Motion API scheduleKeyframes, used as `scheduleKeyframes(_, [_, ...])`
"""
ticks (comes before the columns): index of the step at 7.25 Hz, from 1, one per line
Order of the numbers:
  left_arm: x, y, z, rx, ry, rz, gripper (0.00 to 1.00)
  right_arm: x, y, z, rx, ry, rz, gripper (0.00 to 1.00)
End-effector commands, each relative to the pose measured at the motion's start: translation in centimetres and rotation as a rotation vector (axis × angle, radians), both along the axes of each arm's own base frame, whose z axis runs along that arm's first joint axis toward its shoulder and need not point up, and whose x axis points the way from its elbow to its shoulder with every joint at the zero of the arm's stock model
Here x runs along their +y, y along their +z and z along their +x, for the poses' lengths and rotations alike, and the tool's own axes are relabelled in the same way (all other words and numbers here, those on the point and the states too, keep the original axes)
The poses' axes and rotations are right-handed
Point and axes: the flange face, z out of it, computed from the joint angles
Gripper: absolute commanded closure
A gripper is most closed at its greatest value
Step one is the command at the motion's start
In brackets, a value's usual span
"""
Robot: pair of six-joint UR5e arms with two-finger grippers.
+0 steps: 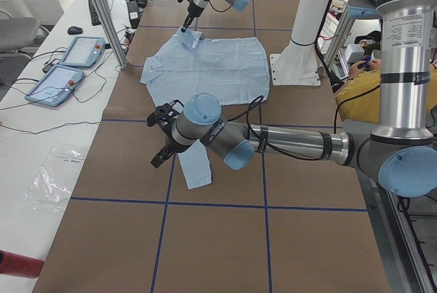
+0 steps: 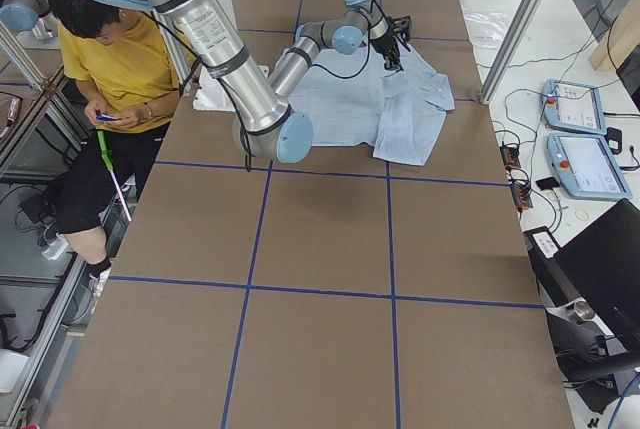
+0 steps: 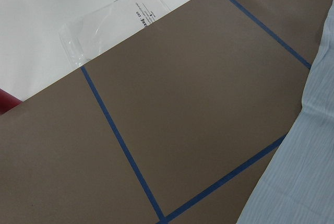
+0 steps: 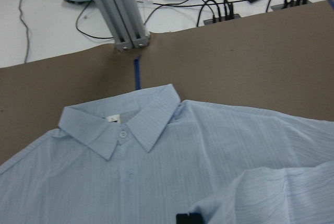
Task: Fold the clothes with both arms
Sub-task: 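Carry the sleeve across the shirt body toward the other sleeve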
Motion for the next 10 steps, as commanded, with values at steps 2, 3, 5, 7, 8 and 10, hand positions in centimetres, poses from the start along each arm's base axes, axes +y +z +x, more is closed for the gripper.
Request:
scheduleKeyframes(2, [0.2, 0.3, -0.1, 0.001, -0.003, -0.008, 0.00, 0.6, -5.6, -11.8, -0.078, 0.009, 0.119, 1.00])
scheduleKeyframes(3, [0.3, 0.4, -0.1, 0.001, -0.003, -0.011, 0.00, 2.3, -6.7, -13.9, -0.075, -0.009, 0.127, 1.00])
scheduleKeyframes(5, [0.3, 0.7, -0.1, 0.001, -0.004, -0.018, 0.00, 5.0, -8.3, -16.2, -0.079, -0.027, 0.148, 1.00])
scheduleKeyframes(7, [0.2, 0.9, -0.1, 0.001, -0.004, -0.021, 0.00, 6.3, -7.9, -18.0, -0.058, -0.036, 0.147, 0.88])
scheduleKeyframes(8, [0.2, 1.0, -0.1, 0.001, -0.004, -0.023, 0.00, 6.4, -7.8, -18.5, -0.043, -0.036, 0.143, 0.01])
scheduleKeyframes(10, [0.1, 2.0, -0.1, 0.001, -0.004, -0.041, 0.00, 6.3, -8.6, -18.5, -0.029, -0.054, 0.159, 0.00])
